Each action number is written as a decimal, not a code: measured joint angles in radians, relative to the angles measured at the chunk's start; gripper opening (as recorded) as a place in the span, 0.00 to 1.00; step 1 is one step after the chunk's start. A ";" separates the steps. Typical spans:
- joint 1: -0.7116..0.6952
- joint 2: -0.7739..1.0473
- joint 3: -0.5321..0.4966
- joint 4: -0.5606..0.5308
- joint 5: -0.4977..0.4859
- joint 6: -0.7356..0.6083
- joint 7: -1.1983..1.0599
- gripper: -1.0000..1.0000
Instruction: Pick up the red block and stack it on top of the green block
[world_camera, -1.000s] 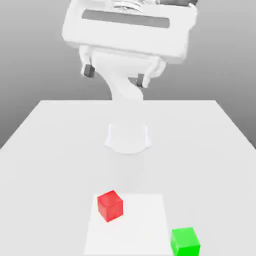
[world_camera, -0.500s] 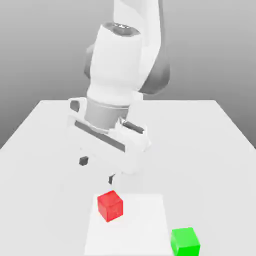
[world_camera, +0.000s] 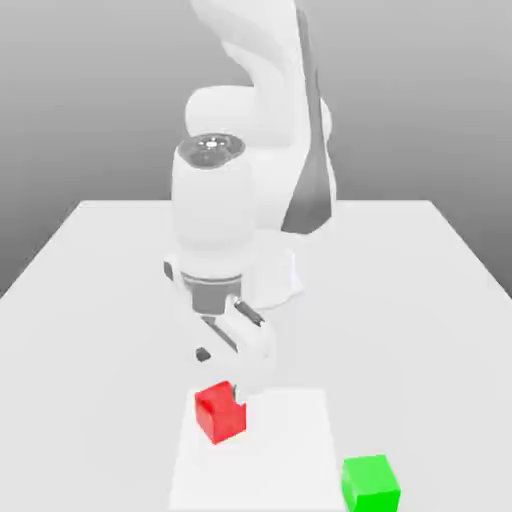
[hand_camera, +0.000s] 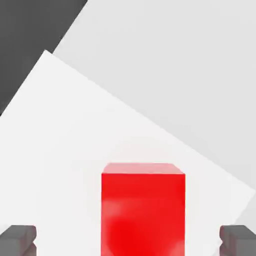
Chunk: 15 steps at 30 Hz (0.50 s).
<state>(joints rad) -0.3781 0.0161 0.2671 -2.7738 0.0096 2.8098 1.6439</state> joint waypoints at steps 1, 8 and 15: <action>-0.002 0.006 -0.003 0.003 -0.002 0.005 0.002 0.50; -0.003 0.071 -0.017 0.018 -0.042 0.059 0.033 0.50; 0.036 0.167 -0.080 0.019 -0.140 0.140 0.102 0.50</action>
<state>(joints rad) -0.3421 0.1829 0.1868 -2.7544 -0.1304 2.9493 1.7457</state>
